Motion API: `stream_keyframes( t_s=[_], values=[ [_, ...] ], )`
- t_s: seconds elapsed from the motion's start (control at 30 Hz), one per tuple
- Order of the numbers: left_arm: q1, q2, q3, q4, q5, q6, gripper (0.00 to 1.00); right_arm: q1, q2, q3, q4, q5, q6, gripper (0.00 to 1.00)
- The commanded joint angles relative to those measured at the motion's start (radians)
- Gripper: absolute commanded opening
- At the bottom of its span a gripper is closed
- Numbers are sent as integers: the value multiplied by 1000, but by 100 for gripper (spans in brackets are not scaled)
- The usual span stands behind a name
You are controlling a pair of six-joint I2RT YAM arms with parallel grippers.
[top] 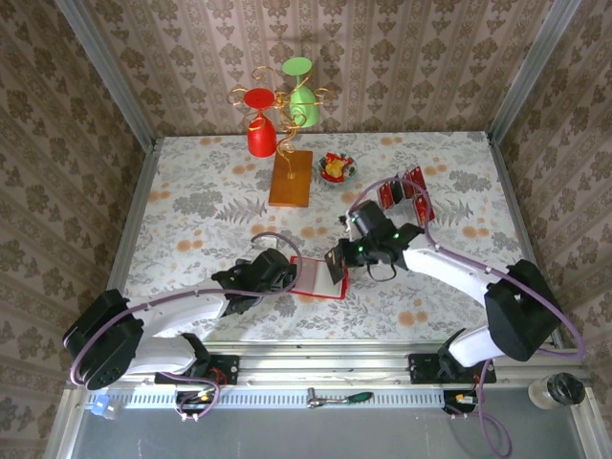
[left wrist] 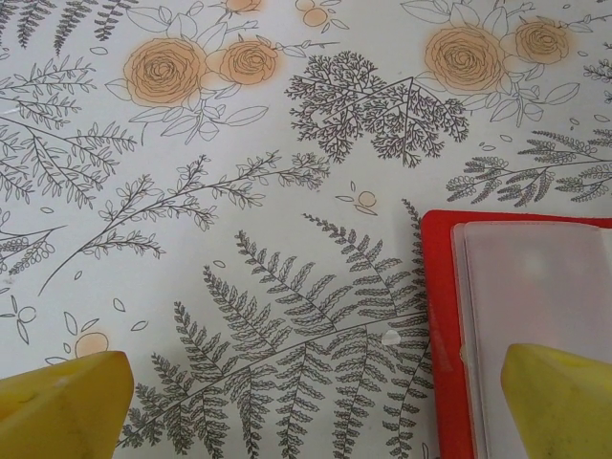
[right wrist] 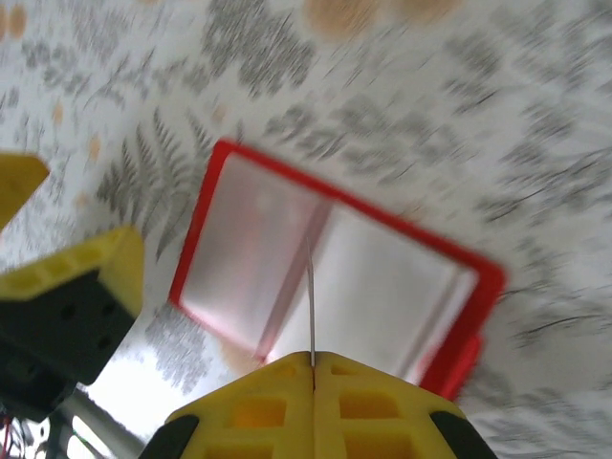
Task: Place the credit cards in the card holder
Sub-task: Rotate the card holder at the bottom-center of the table.
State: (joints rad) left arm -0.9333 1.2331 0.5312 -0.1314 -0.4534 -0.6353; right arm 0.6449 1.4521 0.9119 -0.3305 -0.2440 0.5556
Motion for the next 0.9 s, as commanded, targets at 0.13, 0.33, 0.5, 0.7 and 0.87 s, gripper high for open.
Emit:
stream_keyframes(
  t_s=[0.13,0.33,0.5,0.7,0.87],
  values=[
    [6,-18,-1,-17,-14,-22,100,64,-53,-115,128,41,121,0],
    [5,-14,-3,-11,-8,-27,100,64,-53,-164,149,51,131,0],
    [7,-23,-3,-11,-3,-26,100,49,-53,-160,98,85,82,0],
    [1,-18,7,-1,10,-19,100,-40,-50,-145,58,46,1,0],
    [-8,-14,18,4,15,-16,100,-102,-35,-148,45,17,-47,0]
  ],
)
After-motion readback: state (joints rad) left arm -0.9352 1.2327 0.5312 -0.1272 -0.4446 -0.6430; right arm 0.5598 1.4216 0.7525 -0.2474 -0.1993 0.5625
